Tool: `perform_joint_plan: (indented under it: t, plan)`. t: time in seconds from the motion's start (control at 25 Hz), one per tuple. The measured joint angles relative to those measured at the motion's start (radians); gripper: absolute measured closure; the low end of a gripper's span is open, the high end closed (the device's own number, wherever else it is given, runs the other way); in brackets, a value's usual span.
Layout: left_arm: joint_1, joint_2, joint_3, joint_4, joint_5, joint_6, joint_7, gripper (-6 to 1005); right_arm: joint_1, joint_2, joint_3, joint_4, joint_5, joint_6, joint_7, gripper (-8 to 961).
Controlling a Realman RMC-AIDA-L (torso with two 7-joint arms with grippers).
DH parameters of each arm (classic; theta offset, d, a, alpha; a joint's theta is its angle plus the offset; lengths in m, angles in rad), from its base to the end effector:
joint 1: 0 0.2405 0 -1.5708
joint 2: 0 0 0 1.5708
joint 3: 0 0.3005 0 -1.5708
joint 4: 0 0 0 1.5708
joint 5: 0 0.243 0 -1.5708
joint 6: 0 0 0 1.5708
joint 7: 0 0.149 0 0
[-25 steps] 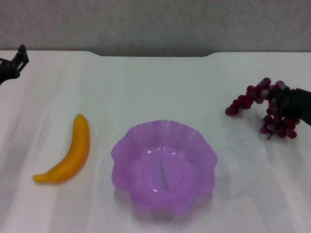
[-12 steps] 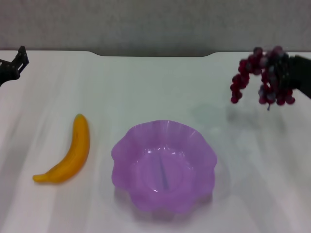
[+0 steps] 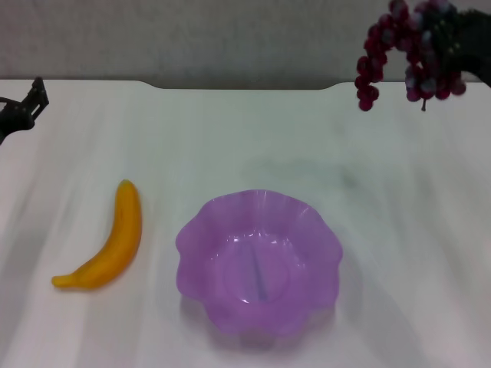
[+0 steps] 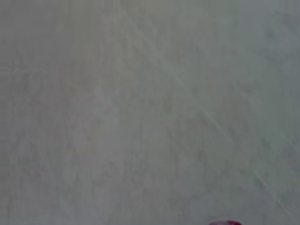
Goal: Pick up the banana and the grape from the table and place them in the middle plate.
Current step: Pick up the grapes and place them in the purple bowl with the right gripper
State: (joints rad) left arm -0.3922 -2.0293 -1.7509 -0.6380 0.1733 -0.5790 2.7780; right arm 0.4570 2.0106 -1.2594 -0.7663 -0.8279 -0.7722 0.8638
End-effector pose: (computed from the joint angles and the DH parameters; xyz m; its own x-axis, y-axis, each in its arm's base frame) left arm -0.3617 0.4542 0.0311 0.7597 0.0312 0.6496 0.6494 -0.0907 -0.7551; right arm 0.2820 0.4758 0.0414 0.7678 0.1010 -0.6327 -0.5323 -0.4490 -0.7177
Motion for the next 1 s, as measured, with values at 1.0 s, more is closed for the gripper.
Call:
perform_joint_plan:
  t: [1.0]
  plan:
    - [-0.019,0.0,0.028,0.001,0.0,0.001,-0.003,217,0.022,0.005,-0.518,-0.129,-0.04,-0.01,0.109,787]
